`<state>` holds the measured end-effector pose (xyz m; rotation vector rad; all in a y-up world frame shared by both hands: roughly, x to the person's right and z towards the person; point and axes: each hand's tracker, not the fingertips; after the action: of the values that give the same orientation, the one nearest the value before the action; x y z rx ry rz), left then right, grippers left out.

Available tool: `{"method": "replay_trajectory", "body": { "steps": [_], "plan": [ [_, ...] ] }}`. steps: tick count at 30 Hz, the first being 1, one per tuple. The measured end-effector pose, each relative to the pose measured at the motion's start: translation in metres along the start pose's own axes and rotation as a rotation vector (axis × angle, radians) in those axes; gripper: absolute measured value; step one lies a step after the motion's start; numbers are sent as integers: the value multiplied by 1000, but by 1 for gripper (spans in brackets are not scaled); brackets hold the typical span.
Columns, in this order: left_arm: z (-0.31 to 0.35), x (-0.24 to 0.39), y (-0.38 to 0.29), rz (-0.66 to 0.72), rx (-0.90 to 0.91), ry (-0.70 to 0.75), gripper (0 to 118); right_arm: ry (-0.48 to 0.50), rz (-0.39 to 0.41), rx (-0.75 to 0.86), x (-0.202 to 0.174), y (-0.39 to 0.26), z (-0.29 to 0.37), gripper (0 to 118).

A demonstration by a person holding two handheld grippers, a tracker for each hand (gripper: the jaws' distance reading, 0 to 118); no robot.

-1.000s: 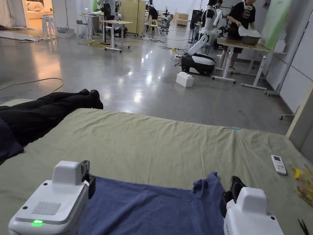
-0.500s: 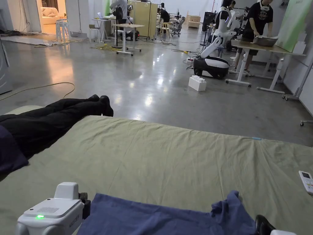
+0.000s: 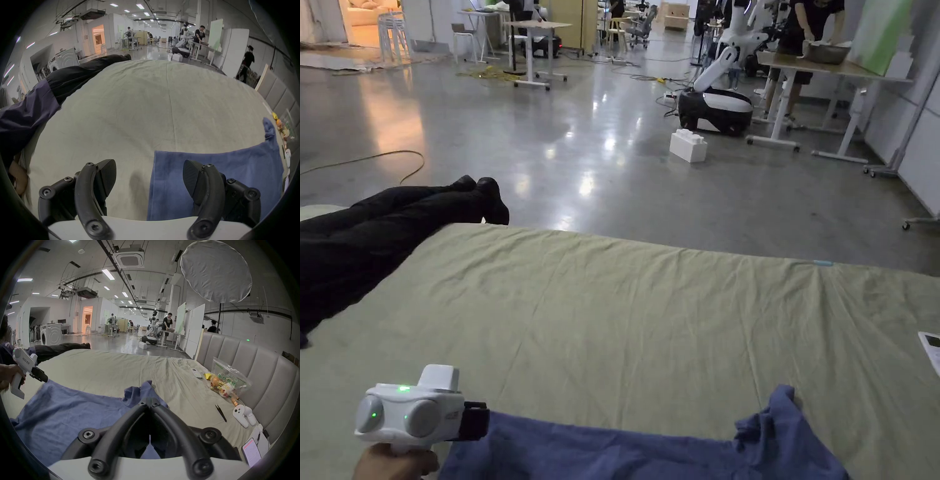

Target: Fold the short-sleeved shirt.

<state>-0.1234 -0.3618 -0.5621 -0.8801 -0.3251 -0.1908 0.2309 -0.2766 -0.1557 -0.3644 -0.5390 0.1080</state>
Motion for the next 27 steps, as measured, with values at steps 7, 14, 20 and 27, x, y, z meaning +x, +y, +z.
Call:
{"method": "replay_trajectory", "body": {
  "steps": [7, 14, 20, 27],
  "plan": [
    [-31, 8, -5, -52, -45, 46, 85, -21, 24, -47, 10, -15, -3, 0],
    [-25, 19, 0, -125, -30, -33, 10, -20, 12, -115, 24, -23, -25, 0],
    [4, 32, -3, -207, -28, -37, 4, 6, -72, -270, 64, -16, -99, 2],
    [56, 26, -8, -156, 84, -43, 4, 73, -84, -492, 92, -8, -192, 48]
  ]
}}
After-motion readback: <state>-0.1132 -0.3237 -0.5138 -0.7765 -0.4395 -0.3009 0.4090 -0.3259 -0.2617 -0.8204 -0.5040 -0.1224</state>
